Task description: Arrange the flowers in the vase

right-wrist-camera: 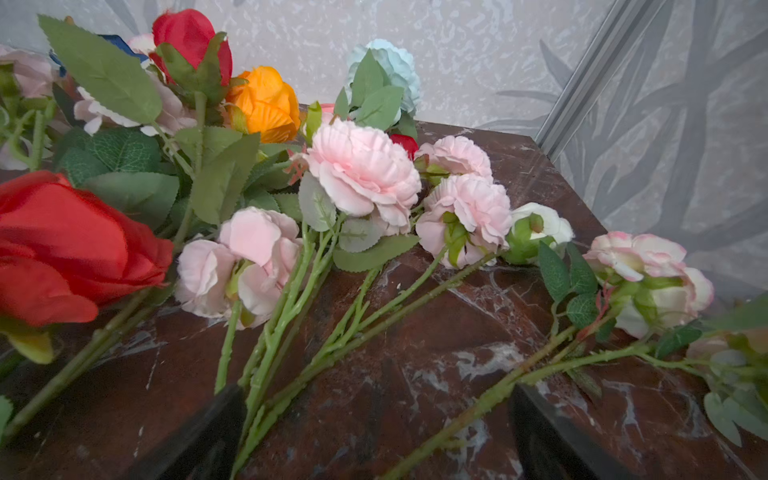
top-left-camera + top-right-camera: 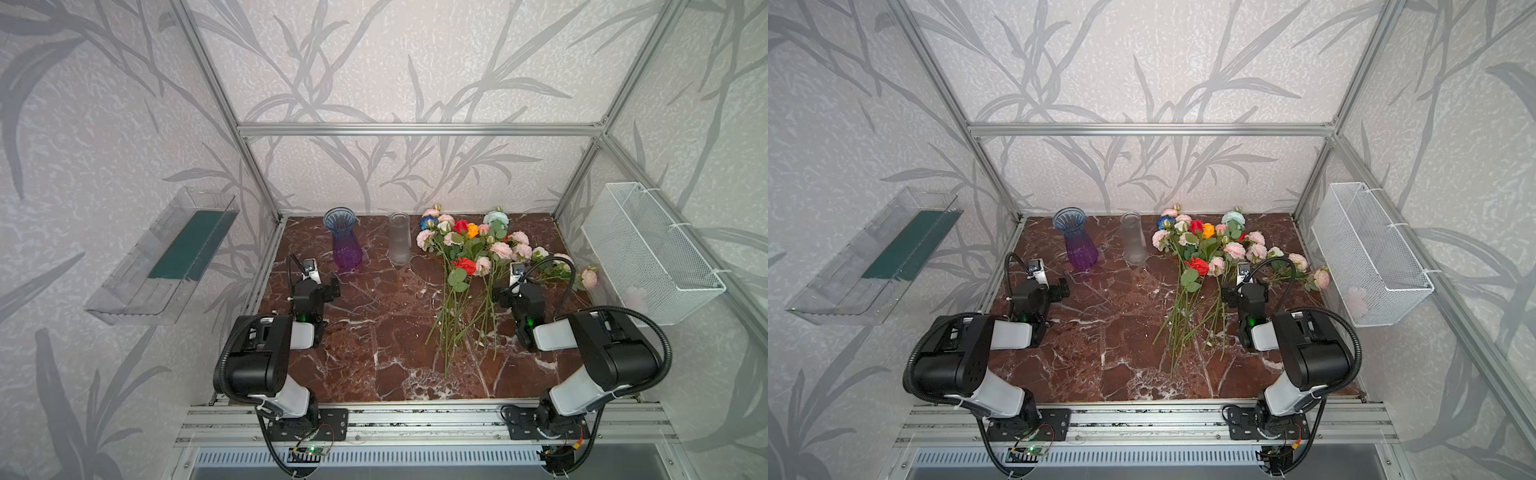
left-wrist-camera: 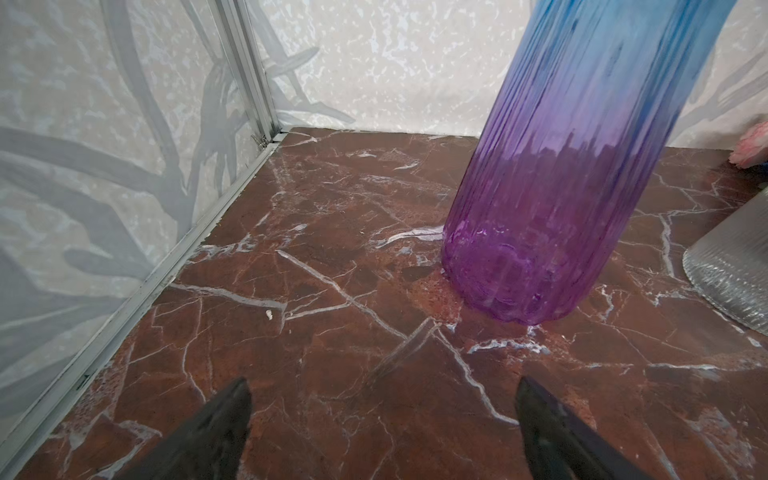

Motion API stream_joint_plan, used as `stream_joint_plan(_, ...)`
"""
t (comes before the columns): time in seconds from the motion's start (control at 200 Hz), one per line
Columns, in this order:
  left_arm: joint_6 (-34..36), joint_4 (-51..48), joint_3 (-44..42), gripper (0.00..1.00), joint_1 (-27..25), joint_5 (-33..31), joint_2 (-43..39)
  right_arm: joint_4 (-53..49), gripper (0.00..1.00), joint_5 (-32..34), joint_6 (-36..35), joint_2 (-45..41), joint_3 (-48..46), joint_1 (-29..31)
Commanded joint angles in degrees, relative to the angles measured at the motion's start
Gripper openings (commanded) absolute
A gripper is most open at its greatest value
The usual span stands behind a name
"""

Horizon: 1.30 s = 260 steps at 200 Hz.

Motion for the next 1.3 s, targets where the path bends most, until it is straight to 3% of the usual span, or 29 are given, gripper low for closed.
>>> stream_joint_plan(0.0,-0.06,0.22,0.0,0.99,0.39,0.46,0.2,0.65,0.99,-0.04,0.29,-1.33,0.7,-0.15)
stream_joint_plan(1.18,0.24,0.37,-0.01,0.99,0.28,0.73,0.2,0.65,0.99,0.14,0.31,-1.3,0.71,0.03)
stream_joint_plan(1.295,0.16,-1.95,0.03,0.99,-0.06,-0.51,-3.26,0.47,0.99,6.99,-0.54,-1.91,0.77,2.59)
